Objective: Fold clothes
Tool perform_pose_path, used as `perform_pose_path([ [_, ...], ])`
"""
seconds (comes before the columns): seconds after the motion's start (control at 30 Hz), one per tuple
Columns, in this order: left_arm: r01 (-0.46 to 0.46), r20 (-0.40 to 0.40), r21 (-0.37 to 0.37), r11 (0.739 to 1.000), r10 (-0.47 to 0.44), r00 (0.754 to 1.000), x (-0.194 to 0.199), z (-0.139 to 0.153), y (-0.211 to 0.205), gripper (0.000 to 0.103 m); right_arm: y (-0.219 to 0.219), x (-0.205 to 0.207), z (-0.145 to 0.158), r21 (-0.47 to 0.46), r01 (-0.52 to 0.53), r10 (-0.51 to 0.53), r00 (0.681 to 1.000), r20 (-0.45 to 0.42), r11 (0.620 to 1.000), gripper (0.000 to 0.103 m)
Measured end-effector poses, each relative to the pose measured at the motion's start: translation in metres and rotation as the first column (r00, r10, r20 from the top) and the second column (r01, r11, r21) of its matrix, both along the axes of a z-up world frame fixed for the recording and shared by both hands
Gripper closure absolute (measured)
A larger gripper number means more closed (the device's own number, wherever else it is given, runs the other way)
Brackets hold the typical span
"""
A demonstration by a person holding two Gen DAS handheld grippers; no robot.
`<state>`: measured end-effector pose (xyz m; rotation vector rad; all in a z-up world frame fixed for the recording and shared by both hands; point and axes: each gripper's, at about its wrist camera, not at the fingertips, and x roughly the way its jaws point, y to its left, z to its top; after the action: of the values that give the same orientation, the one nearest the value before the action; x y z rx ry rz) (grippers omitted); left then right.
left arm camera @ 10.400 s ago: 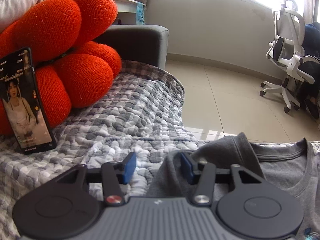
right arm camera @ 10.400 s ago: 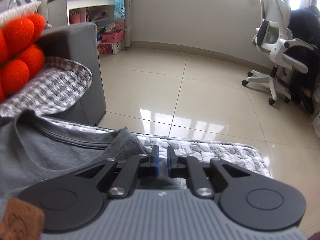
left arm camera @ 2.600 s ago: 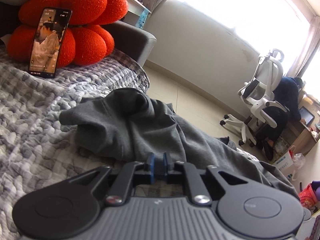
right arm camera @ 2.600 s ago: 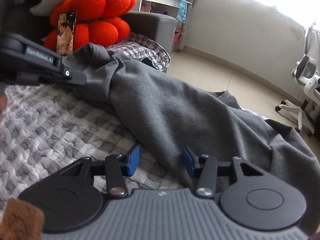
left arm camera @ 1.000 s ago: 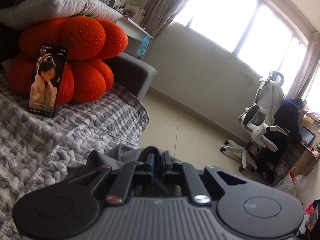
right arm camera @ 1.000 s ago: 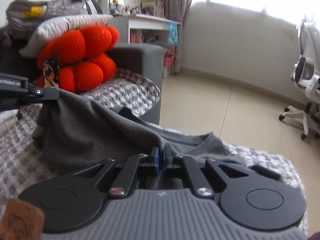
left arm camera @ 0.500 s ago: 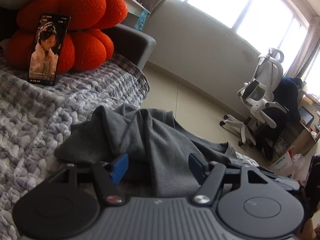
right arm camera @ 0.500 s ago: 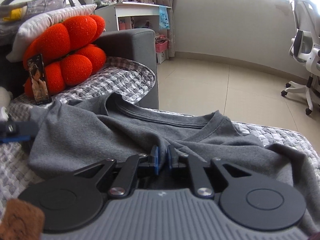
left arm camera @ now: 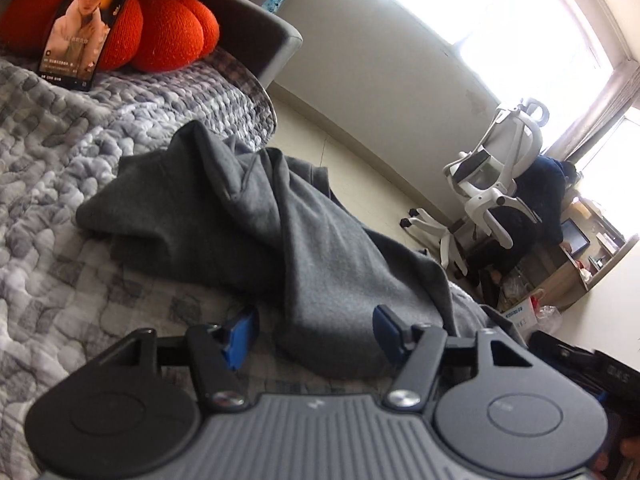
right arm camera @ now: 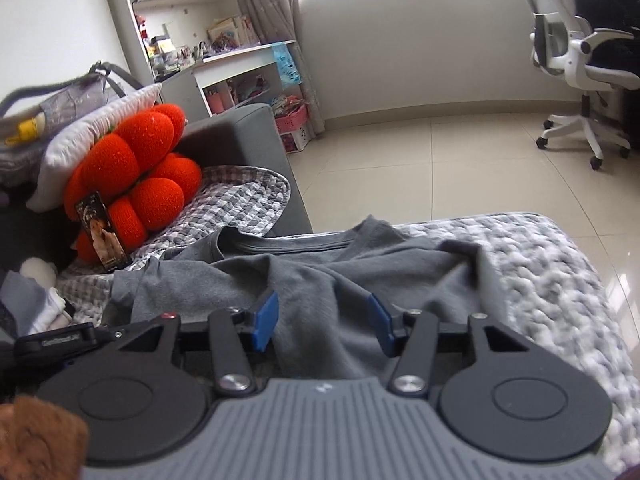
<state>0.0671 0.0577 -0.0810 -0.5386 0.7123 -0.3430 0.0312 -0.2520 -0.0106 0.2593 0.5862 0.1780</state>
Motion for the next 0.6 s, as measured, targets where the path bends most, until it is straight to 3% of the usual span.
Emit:
perform_pose_path([
  [0.17,0.003,-0.005,0.025,1.0,-0.003,1.0,-0.002,-0.001,-0.007,0.074,-0.036,-0.036,0.005,0.062,0.059,-0.057,0.998,-0.027,0.996,0.047],
  [0.23,-0.016,-0.003,0.056,0.998,0.016,1.0,-0.005,0.003,-0.01,0.093,-0.051,-0.05,0.003,0.104,0.076,-0.072,0.997,-0.042,0.992,0.047],
  [0.33,-0.054,0.023,0.09,0.994,0.052,0.998,-0.017,0.016,-0.011,0.095,-0.068,-0.068,-0.006,0.114,0.115,-0.108,0.992,-0.066,0.987,0.047],
  [0.47,-0.087,0.058,0.081,0.993,0.083,0.995,-0.037,0.037,-0.008,0.095,-0.085,-0.083,-0.025,0.125,0.154,-0.14,0.983,-0.115,0.98,0.047],
  [0.6,-0.136,0.051,0.114,0.984,0.131,0.99,-0.057,0.053,-0.004,0.096,-0.094,-0.091,-0.037,0.118,0.161,-0.147,0.982,-0.116,0.98,0.047],
])
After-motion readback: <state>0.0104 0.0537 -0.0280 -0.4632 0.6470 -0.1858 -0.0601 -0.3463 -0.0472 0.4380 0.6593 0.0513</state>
